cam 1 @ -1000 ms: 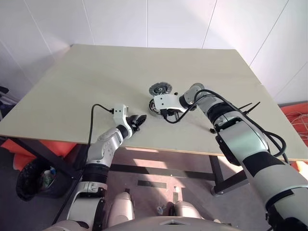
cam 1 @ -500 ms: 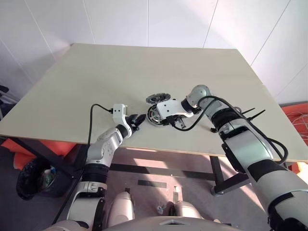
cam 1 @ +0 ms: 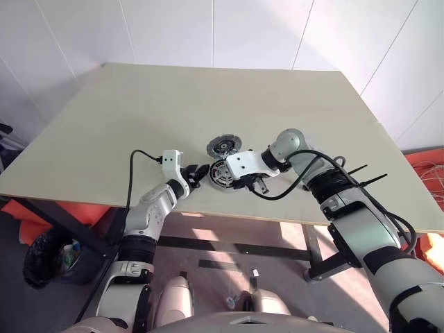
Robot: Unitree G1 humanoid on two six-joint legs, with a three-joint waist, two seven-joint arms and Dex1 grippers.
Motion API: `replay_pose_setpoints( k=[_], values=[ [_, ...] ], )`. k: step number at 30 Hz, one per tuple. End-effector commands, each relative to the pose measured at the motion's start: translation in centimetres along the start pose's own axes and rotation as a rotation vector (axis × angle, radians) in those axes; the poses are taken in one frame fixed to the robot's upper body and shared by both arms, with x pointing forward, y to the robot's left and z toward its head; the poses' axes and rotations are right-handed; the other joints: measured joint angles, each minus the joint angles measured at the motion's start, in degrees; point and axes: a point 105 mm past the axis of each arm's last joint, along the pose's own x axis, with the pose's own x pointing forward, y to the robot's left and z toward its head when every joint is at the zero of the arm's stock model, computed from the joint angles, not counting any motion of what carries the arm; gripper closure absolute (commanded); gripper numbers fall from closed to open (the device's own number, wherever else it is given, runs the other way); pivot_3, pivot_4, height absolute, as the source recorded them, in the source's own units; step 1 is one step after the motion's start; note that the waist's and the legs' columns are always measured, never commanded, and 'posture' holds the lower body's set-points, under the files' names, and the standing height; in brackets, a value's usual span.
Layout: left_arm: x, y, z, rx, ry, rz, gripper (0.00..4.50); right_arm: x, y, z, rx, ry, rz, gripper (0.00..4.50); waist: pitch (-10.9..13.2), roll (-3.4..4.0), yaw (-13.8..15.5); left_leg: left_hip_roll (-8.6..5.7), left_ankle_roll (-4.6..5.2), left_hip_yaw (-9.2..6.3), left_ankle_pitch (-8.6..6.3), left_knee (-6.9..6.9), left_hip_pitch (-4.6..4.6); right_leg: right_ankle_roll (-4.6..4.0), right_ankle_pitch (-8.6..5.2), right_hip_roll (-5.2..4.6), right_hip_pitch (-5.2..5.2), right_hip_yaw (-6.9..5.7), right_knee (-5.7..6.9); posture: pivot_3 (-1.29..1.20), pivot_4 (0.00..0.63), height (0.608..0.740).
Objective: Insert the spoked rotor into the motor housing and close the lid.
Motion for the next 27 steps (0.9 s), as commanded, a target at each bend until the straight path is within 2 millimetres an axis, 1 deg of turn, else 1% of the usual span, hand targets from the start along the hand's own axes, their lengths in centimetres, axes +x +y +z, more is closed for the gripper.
replay_pose_setpoints(
  k=[1, 2, 5, 8, 11, 13, 18, 20, 24, 27],
  values=[
    [0.0, -0.1, 1.3, 0.026, -0.033, -0.006, 1.93, -0.1, 0.5, 1.0, -0.046, -0.033, 0.04, 3.69, 0.0, 0.0, 0.0, 0.0, 0.0, 0.0, 0.0, 0.0, 0.0, 0.0, 0.0, 0.0, 0.0, 0.0, 0.0, 0.0, 0.0, 0.74],
    [0.0, 0.0, 1.3, 0.026, -0.033, -0.005, 1.93, 0.1, 0.4, 1.0, -0.044, -0.037, 0.025, 3.47, 0.0, -0.01, 0.0, 0.0, 0.0, 0.0, 0.0, 0.0, 0.01, 0.0, 0.0, 0.0, 0.01, 0.0, -0.01, 0.0, 0.0, 0.74],
    [-0.1, 0.1, 1.3, 0.026, -0.034, -0.002, 1.93, 0.1, -0.1, 1.3, -0.055, -0.047, -0.022, 2.47, 0.0, -0.01, -0.1, 0.01, 0.0, 0.0, 0.0, 0.0, 0.13, 0.0, 0.0, 0.01, 0.12, 0.0, 0.0, 0.0, 0.0, 0.74],
    [-0.1, 0.2, 1.3, 0.026, -0.035, 0.0, 1.93, -0.3, -0.3, 2.1, -0.084, -0.082, -0.035, 2.47, 0.0, -0.02, -0.1, 0.01, -0.01, 0.0, 0.0, -0.01, 0.22, 0.0, 0.0, 0.01, 0.21, 0.01, 0.0, 0.0, 0.0, 0.74],
    [-0.1, 0.1, 1.3, 0.025, -0.035, -0.001, 1.93, -1.2, -0.5, 3.9, -0.179, -0.172, -0.063, 2.47, 0.0, -0.03, 0.0, 0.0, -0.02, 0.0, 0.0, 0.0, 0.23, 0.0, 0.0, 0.01, 0.24, 0.01, 0.0, 0.0, 0.0, 0.74],
    [0.0, 0.1, 1.3, 0.025, -0.036, -0.001, 1.93, -1.9, -0.6, 4.7, -0.214, -0.208, -0.063, 2.47, 0.0, -0.03, 0.0, 0.0, -0.02, 0.0, 0.0, 0.0, 0.23, 0.0, 0.0, 0.0, 0.24, 0.01, -0.01, 0.0, 0.0, 0.74],
    [0.0, 0.1, 1.2, 0.022, -0.036, 0.0, 1.93, -4.6, -1.2, 5.2, -0.272, -0.134, -0.022, 2.47, 0.0, -0.05, 0.0, -0.01, -0.01, 0.0, 0.01, 0.01, 0.2, 0.0, 0.0, 0.0, 0.24, 0.01, -0.01, 0.0, 0.0, 0.74],
    [0.0, 0.2, 1.2, 0.02, -0.037, 0.001, 1.93, -5.1, -1.2, 4.7, -0.286, -0.099, -0.007, 2.47, 0.0, -0.06, 0.0, -0.01, -0.01, 0.0, 0.01, 0.01, 0.22, 0.0, 0.0, 0.0, 0.27, 0.01, -0.02, 0.0, 0.0, 0.74],
    [0.1, 0.2, 1.2, 0.018, -0.039, 0.002, 1.93, -5.4, -0.9, 1.8, -0.34, 0.085, 0.047, 2.47, 0.0, -0.07, 0.0, 0.01, -0.01, 0.0, 0.0, 0.0, 0.3, 0.0, 0.0, 0.01, 0.33, 0.01, -0.03, 0.0, 0.0, 0.74],
    [0.1, 0.2, 1.2, 0.015, -0.042, 0.005, 1.93, -5.1, -1.0, 0.6, -0.378, 0.163, 0.079, 2.47, 0.1, -0.11, 0.0, -0.01, -0.01, 0.0, 0.0, 0.01, 0.28, 0.0, 0.0, 0.0, 0.32, 0.0, -0.03, 0.0, 0.0, 0.74]
  ],
)
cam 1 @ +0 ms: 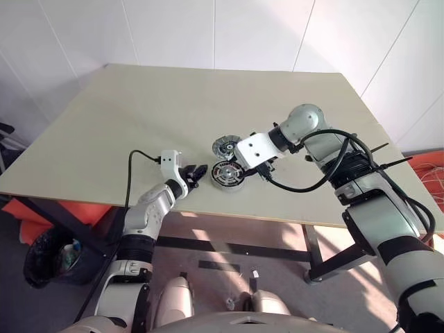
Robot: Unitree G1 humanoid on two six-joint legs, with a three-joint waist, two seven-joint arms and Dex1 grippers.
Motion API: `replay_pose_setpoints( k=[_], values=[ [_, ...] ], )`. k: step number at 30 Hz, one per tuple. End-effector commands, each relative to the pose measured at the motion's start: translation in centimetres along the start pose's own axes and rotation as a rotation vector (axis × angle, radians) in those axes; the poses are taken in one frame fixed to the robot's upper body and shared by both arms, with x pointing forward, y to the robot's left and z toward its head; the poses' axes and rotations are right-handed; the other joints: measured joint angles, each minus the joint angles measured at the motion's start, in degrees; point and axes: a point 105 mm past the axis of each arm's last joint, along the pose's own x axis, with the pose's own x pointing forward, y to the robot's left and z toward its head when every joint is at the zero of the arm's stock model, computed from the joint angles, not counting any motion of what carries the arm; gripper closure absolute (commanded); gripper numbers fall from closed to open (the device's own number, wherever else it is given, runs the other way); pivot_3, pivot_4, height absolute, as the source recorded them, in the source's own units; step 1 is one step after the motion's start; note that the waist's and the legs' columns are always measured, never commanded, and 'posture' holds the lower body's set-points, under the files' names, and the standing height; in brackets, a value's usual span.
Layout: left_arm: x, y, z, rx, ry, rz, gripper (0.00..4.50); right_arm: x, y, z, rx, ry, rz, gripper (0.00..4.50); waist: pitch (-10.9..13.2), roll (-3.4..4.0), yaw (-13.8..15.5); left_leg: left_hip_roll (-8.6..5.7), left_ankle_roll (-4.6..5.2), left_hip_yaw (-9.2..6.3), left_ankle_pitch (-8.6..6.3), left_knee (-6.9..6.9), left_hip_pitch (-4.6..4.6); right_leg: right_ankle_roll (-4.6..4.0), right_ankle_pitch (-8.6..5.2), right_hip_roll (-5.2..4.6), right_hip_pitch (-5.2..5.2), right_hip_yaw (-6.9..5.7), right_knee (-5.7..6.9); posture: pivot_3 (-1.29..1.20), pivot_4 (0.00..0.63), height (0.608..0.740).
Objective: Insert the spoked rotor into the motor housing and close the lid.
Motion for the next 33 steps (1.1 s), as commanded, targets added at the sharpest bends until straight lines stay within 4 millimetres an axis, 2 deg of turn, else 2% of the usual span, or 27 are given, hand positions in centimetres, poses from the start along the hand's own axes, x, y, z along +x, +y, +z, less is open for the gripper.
replay_pose_setpoints(
  k=[1, 7, 21, 26, 33],
  values=[
    [0.2, -0.2, 1.2, 0.015, -0.042, -0.007, 1.93, -0.6, -0.1, -0.5, -0.092, 0.081, 0.066, 2.47, 0.0, -0.01, 0.0, 0.0, 0.0, 0.0, 0.0, 0.0, -0.01, 0.0, 0.0, 0.0, -0.01, 0.0, 0.0, 0.0, 0.0, 0.74],
    [0.2, -0.2, 1.2, 0.013, -0.05, -0.002, 1.93, 0.9, 0.2, -1.7, -0.099, 0.135, 0.117, 2.47, 0.0, -0.01, -0.2, 0.01, 0.0, 0.0, 0.0, 0.0, -0.06, 0.0, 0.0, 0.01, -0.07, 0.0, 0.01, 0.0, 0.0, 0.74],
    [0.0, -0.1, 0.9, 0.008, -0.049, 0.005, 1.93, 0.1, -3.0, -2.4, -0.085, 0.23, 0.005, 2.47, 0.0, 0.01, -0.3, 0.01, 0.0, 0.0, 0.0, 0.0, -0.16, -0.01, 0.0, 0.01, -0.19, 0.0, 0.03, 0.0, 0.0, 0.74],
    [-0.1, 0.1, 0.9, 0.008, -0.05, 0.011, 1.93, 0.7, -3.0, -2.0, -0.098, 0.212, 0.014, 2.47, 0.0, 0.01, -0.3, 0.01, 0.01, 0.0, -0.01, 0.0, -0.2, -0.01, 0.0, 0.01, -0.22, 0.01, 0.02, 0.0, 0.0, 0.74],
    [-0.1, 0.3, 1.0, 0.009, -0.053, 0.018, 1.93, 2.0, -1.5, -2.1, -0.112, 0.179, 0.076, 2.47, 0.0, 0.01, -0.3, 0.02, 0.01, 0.0, 0.0, 0.01, -0.2, -0.01, 0.0, 0.01, -0.22, 0.01, 0.04, 0.0, 0.0, 0.74]
  ],
)
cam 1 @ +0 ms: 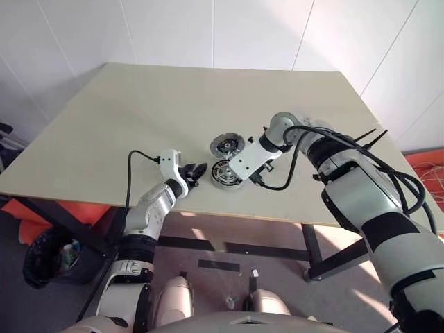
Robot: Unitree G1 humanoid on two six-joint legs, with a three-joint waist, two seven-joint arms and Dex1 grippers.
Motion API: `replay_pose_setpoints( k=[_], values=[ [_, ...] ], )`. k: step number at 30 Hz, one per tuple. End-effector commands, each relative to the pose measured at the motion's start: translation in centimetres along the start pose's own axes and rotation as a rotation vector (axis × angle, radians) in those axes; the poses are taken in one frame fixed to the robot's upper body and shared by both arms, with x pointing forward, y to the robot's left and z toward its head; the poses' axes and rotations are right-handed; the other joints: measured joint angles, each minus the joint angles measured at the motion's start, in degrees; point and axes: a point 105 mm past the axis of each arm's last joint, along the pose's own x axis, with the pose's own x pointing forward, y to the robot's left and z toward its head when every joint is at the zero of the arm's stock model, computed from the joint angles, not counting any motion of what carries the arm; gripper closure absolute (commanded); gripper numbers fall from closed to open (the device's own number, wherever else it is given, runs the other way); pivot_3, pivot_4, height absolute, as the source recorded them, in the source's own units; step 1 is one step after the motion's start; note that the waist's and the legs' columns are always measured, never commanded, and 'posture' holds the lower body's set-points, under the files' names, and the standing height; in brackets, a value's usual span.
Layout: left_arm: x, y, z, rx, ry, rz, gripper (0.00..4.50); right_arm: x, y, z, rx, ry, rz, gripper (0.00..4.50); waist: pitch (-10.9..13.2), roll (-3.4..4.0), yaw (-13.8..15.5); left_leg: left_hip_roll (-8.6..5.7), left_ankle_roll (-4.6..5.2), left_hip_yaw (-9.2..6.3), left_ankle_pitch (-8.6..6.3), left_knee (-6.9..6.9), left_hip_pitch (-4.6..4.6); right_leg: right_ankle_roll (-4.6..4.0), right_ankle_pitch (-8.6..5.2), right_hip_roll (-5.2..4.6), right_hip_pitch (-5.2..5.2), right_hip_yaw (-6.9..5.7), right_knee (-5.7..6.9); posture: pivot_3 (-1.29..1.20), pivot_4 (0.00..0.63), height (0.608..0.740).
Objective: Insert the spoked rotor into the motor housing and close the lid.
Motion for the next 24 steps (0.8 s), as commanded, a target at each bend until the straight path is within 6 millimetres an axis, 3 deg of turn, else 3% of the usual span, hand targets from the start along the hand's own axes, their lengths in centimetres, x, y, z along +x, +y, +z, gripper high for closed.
replay_pose_setpoints(
  k=[1, 11, 14, 18, 24],
  values=[
    [-0.1, 0.2, 0.9, 0.015, -0.031, 0.008, 1.93, -0.1, 0.1, 0.3, -0.034, -0.012, 0.002, 2.47, 0.0, 0.0, 0.0, 0.0, 0.0, 0.0, 0.0, 0.0, 0.0, 0.0, 0.0, 0.0, 0.0, 0.0, 0.0, 0.0, 0.0, 0.74],
    [-0.1, 0.2, 0.8, 0.015, -0.03, 0.008, 1.93, 0.7, 1.2, 0.0, -0.028, -0.009, 0.034, 2.47, 0.0, 0.0, 0.0, 0.0, 0.0, 0.0, 0.0, 0.01, 0.03, 0.0, 0.0, 0.0, 0.03, 0.0, 0.02, 0.0, 0.0, 0.74],
    [-0.1, 0.1, 0.8, 0.016, -0.03, 0.006, 1.93, 0.5, 0.7, 0.1, -0.03, -0.006, 0.016, 3.09, 0.0, 0.0, 0.0, 0.0, 0.0, 0.0, 0.0, 0.01, 0.02, 0.0, 0.0, 0.0, 0.02, 0.0, 0.02, 0.0, 0.0, 0.74],
    [-0.1, 0.1, 0.8, 0.015, -0.031, 0.005, 1.93, 0.4, 0.6, 0.1, -0.032, -0.01, 0.01, 4.33, 0.0, -0.01, 0.1, 0.01, 0.0, 0.0, 0.0, 0.01, 0.04, 0.0, 0.0, 0.0, 0.07, 0.0, -0.02, 0.0, 0.0, 0.74],
    [-0.1, 0.1, 0.7, 0.012, -0.031, 0.007, 1.93, 0.1, 0.2, 0.1, -0.039, 0.0, -0.016, 4.5, 0.0, -0.02, 0.1, 0.0, 0.0, -0.01, 0.0, 0.01, 0.02, 0.0, 0.0, 0.0, 0.03, -0.01, 0.02, 0.0, 0.0, 0.74]
  ],
)
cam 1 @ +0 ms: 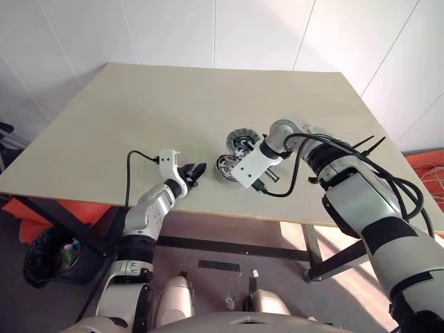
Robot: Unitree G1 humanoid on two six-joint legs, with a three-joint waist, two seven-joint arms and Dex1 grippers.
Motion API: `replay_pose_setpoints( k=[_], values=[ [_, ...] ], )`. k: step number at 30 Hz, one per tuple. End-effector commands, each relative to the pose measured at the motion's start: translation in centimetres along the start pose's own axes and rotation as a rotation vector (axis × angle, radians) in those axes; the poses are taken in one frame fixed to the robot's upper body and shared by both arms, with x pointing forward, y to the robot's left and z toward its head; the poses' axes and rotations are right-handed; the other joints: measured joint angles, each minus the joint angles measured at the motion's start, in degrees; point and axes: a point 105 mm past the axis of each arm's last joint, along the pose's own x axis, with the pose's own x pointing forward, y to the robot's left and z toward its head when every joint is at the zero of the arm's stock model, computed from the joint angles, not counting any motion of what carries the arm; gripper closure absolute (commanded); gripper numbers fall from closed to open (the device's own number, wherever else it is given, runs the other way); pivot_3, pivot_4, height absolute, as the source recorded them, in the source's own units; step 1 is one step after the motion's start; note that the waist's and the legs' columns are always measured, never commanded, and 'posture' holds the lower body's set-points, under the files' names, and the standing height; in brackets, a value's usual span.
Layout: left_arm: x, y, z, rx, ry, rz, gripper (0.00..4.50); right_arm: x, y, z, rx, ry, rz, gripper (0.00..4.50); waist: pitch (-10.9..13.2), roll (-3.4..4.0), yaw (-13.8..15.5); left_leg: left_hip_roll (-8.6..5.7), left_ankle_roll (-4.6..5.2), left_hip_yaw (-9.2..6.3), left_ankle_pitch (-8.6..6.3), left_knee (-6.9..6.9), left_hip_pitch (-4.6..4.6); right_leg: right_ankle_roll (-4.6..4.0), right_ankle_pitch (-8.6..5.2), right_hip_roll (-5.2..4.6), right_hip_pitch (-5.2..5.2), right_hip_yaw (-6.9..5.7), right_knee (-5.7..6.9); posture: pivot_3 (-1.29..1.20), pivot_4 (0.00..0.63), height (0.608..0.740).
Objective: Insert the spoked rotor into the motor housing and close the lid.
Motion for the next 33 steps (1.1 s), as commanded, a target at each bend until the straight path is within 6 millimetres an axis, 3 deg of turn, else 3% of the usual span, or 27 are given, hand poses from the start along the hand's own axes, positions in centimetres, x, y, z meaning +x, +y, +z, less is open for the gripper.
replay_pose_setpoints(
  k=[1, 23, 33],
  values=[
    [0.0, 0.0, 0.7, 0.012, -0.028, 0.001, 1.93, -0.7, -0.6, -0.1, -0.012, 0.012, -0.032, 4.5, 0.0, 0.0, 0.0, 0.0, 0.0, 0.0, 0.0, 0.0, 0.0, 0.0, 0.0, 0.0, 0.0, 0.0, 0.0, 0.0, 0.0, 0.74],
    [0.5, -0.3, 0.1, -0.007, -0.024, -0.005, 1.93, -4.1, -1.3, -0.8, -0.072, 0.062, -0.078, 4.5, 0.0, 0.0, 0.1, -0.01, 0.0, 0.0, 0.0, 0.01, -0.02, 0.0, 0.0, 0.0, 0.0, 0.0, 0.0, 0.0, 0.0, 0.74],
    [0.5, -0.4, -0.3, -0.021, -0.027, 0.0, 1.93, -6.5, -2.4, -2.4, 0.067, 0.132, -0.173, 4.5, 0.0, 0.0, 0.2, -0.01, 0.0, 0.0, 0.0, 0.01, -0.03, 0.0, 0.0, 0.0, -0.01, -0.01, 0.0, 0.0, 0.0, 0.74]
  ],
)
